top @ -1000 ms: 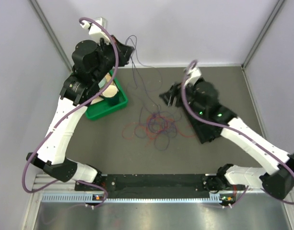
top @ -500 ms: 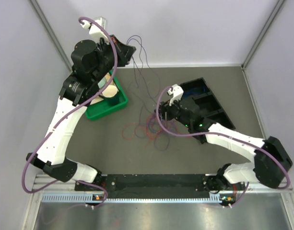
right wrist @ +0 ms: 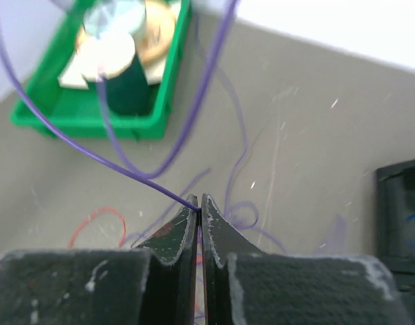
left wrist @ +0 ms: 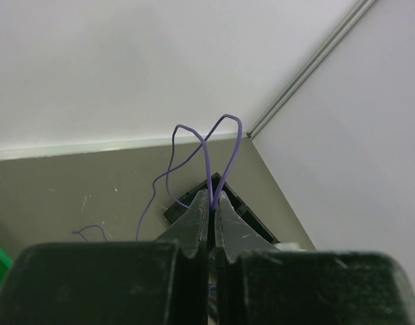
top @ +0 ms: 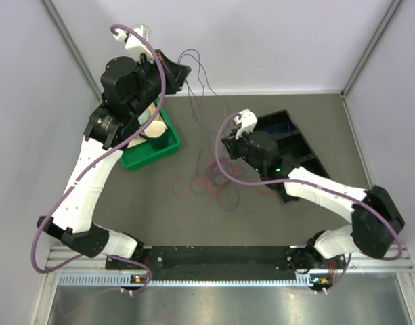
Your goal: Untangle the cables
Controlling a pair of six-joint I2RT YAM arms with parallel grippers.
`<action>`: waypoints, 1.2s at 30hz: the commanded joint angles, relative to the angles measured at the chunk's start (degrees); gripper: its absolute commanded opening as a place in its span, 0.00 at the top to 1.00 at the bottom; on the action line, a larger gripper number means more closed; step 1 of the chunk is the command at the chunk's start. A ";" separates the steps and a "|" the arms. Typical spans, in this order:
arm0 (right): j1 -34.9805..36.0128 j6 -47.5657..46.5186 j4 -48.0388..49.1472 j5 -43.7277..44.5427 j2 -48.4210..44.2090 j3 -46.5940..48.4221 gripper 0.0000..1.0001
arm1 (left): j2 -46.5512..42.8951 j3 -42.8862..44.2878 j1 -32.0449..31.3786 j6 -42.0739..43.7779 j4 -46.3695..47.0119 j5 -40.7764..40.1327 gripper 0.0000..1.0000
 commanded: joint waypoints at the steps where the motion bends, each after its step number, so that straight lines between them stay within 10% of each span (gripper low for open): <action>1: 0.64 -1.96 1.43 3.22 -11.07 7.10 1.00 | -1.34 -2.86 2.40 -0.13 0.66 -0.77 1.00; 13: 0.55 -1.88 -9.12 -5.65 -16.02 31.80 1.00 | -0.29 -14.37 4.87 -1.98 3.39 3.18 1.00; 24: 0.29 -3.72 -12.89 -0.21 -11.45 21.98 1.00 | -0.46 -16.93 5.31 -1.19 3.30 2.74 1.00; 36: -0.32 1.02 -14.58 -4.95 -15.48 34.98 1.00 | -0.20 -18.95 5.58 -0.66 4.00 3.62 1.00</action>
